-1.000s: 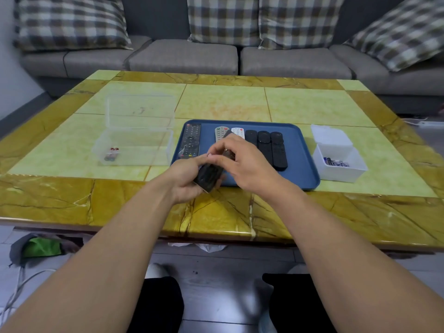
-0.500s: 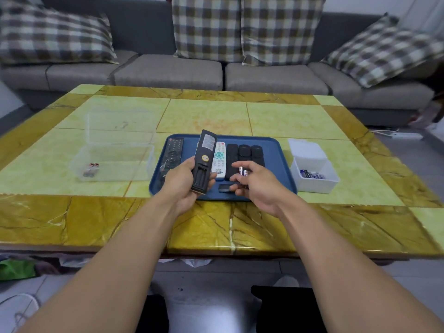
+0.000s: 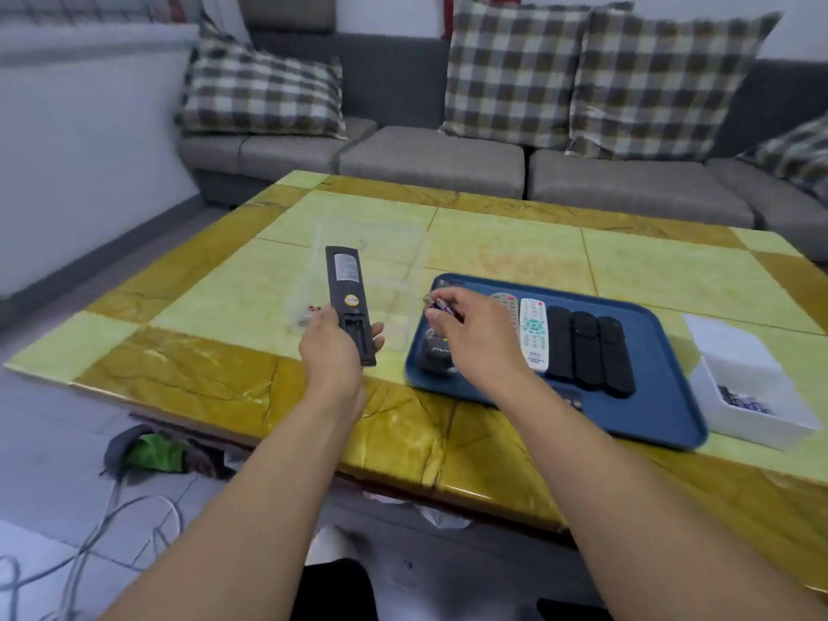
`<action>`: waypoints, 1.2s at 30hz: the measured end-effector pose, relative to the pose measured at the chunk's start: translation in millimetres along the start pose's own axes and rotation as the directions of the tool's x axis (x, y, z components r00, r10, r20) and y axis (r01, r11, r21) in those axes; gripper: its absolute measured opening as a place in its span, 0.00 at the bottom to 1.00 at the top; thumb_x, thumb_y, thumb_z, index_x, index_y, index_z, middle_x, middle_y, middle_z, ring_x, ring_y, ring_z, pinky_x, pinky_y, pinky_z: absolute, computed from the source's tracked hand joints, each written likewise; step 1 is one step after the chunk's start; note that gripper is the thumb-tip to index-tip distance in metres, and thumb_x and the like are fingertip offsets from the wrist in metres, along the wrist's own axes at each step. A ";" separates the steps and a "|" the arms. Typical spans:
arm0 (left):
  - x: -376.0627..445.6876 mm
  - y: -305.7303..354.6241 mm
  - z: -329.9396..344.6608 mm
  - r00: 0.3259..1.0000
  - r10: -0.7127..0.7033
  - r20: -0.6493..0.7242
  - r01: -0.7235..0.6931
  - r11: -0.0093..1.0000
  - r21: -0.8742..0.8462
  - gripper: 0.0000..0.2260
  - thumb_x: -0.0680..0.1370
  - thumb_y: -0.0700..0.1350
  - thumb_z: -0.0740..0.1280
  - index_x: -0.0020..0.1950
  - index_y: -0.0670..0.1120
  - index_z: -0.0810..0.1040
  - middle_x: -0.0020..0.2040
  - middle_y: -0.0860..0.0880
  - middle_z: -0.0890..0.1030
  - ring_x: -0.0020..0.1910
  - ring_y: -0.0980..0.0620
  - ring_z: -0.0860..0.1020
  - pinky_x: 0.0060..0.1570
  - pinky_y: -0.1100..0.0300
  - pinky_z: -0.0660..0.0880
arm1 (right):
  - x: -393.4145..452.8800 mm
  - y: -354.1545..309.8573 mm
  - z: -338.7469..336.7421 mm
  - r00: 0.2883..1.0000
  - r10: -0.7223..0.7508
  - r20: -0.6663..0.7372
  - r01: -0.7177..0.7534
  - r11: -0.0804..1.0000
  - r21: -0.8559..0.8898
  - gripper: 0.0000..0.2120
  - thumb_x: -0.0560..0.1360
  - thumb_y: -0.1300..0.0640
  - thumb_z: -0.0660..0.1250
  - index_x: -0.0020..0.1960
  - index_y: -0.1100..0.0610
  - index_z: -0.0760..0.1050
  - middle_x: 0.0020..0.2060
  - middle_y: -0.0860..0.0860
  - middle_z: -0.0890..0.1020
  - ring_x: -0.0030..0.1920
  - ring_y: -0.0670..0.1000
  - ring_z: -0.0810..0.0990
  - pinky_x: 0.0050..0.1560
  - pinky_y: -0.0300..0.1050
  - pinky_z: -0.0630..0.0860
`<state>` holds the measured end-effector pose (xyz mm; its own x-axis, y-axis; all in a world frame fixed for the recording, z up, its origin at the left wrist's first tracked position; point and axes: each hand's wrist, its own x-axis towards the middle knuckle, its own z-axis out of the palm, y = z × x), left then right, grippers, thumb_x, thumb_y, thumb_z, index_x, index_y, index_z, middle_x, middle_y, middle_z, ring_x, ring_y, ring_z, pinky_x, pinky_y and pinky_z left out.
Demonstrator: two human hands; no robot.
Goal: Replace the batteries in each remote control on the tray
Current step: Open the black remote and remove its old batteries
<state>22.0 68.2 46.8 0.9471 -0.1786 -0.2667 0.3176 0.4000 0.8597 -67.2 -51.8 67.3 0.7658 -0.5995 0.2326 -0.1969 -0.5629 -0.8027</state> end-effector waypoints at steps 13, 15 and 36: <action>43.1 23.6 -46.0 0.977 0.050 -0.208 -0.075 0.990 -0.117 0.14 0.85 0.43 0.53 0.49 0.47 0.78 0.40 0.45 0.83 0.37 0.45 0.83 0.33 0.57 0.78 | 112.5 -40.6 120.6 0.920 0.314 0.236 -0.163 0.852 -0.498 0.08 0.74 0.61 0.69 0.40 0.59 0.72 0.38 0.54 0.78 0.33 0.52 0.76 0.25 0.41 0.68; 43.9 24.6 -44.2 0.977 0.040 -0.207 -0.069 0.989 -0.134 0.14 0.85 0.44 0.53 0.49 0.47 0.78 0.42 0.43 0.84 0.37 0.45 0.83 0.32 0.57 0.79 | 113.8 -36.2 130.7 0.906 0.353 0.236 -0.183 0.826 -0.534 0.09 0.74 0.62 0.70 0.39 0.59 0.70 0.38 0.54 0.77 0.32 0.52 0.75 0.24 0.40 0.64; -26.4 -27.9 37.5 0.964 -0.065 0.258 -0.010 0.961 0.278 0.08 0.82 0.48 0.67 0.56 0.45 0.79 0.44 0.47 0.85 0.38 0.51 0.85 0.38 0.54 0.82 | 60.9 19.0 -50.1 0.993 0.016 -0.118 -0.060 0.924 -0.377 0.13 0.77 0.63 0.60 0.53 0.53 0.82 0.47 0.52 0.84 0.45 0.52 0.81 0.47 0.46 0.80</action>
<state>-13.6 28.0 46.1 0.8804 -0.4298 -0.2005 0.2828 0.1364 0.9494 -55.0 -127.5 93.7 0.6850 -0.6715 0.2825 -0.4585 -0.6988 -0.5491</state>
